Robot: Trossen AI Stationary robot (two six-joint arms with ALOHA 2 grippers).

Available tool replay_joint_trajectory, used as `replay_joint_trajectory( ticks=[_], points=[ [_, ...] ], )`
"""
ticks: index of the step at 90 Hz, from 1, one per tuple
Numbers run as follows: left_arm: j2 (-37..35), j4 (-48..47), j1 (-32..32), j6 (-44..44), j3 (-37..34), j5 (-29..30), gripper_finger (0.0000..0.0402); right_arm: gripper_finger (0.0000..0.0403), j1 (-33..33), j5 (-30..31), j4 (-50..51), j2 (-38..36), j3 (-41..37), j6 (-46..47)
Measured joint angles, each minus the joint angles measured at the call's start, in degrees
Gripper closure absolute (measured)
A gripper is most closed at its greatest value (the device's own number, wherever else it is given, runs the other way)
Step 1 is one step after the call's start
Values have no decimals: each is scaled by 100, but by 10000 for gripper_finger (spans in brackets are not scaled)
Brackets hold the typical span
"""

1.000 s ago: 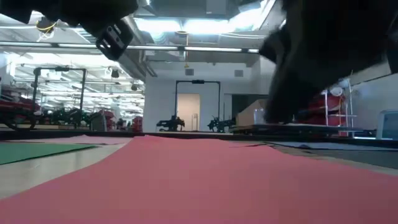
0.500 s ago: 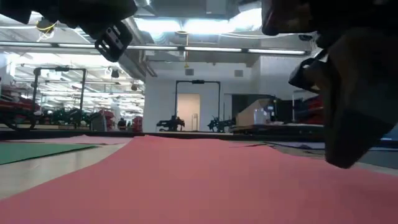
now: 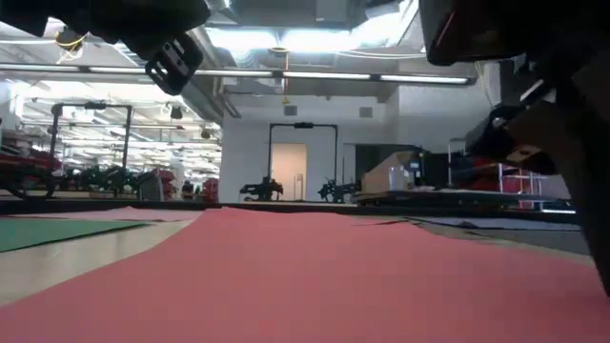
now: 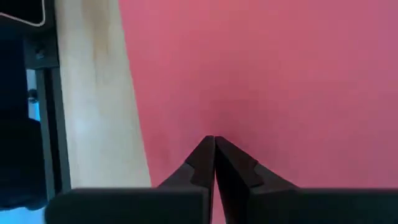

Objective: Organize paper
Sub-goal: Move the red paper to the bottom center of the table

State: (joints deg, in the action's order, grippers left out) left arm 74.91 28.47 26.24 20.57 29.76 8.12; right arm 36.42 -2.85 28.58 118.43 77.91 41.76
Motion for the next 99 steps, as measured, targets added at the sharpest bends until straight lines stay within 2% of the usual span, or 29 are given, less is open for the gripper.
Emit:
replay_joint_trajectory(
  ticks=[20, 55, 65, 77, 87, 99],
  points=[
    [0, -8, 44, 2, 0, -2, 402, 403, 117, -280, -309, 59, 5, -9],
    [0, -113, 42, 40, 0, 0, 402, 403, 149, -130, -500, 26, -4, -11],
    [0, -146, 42, 64, 0, 0, 402, 403, 146, 156, -433, -98, -2, -92],
    [0, -170, 42, 69, 0, 0, 402, 403, 51, 780, -367, -235, 0, -392],
    [0, -226, 42, 141, 0, 0, 402, 403, -204, 1532, -198, -288, 8, -631],
    [0, -273, 42, 158, 0, 0, 402, 403, -663, 2016, -39, -273, 7, -1107]
  ],
)
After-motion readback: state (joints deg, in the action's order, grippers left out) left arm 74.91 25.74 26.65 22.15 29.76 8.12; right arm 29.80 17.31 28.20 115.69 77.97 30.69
